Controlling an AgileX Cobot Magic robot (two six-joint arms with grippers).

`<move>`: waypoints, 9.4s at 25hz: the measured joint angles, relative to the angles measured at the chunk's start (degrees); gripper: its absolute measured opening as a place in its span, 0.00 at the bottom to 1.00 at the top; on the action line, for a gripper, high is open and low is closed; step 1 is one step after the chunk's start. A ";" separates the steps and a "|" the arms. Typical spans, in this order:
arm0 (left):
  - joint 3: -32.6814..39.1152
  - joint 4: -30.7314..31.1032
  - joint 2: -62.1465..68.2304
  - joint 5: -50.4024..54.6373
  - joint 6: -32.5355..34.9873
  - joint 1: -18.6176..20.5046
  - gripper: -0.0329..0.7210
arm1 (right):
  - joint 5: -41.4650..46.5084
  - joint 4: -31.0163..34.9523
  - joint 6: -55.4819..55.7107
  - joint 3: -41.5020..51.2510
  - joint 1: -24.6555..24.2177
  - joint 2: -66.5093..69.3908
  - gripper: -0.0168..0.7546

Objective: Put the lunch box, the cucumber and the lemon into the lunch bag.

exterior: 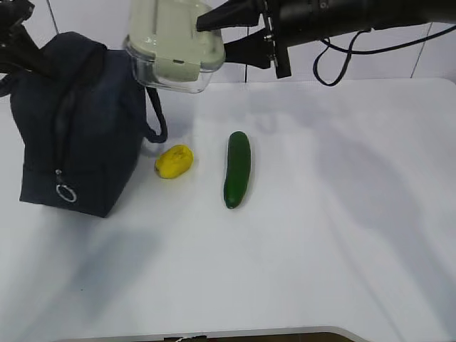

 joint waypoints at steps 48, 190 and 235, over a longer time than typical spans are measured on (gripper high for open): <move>0.00 -14.89 -3.65 1.62 3.93 -1.31 0.02 | -14.68 13.98 -9.95 0.13 6.49 10.33 0.50; 0.00 -7.97 -0.73 1.65 3.71 -4.75 0.02 | -0.81 -0.18 -9.78 -19.67 11.24 23.24 0.60; 0.00 -4.99 -0.73 1.65 3.18 -4.75 0.02 | 2.93 -77.43 36.89 -27.64 15.15 12.00 0.60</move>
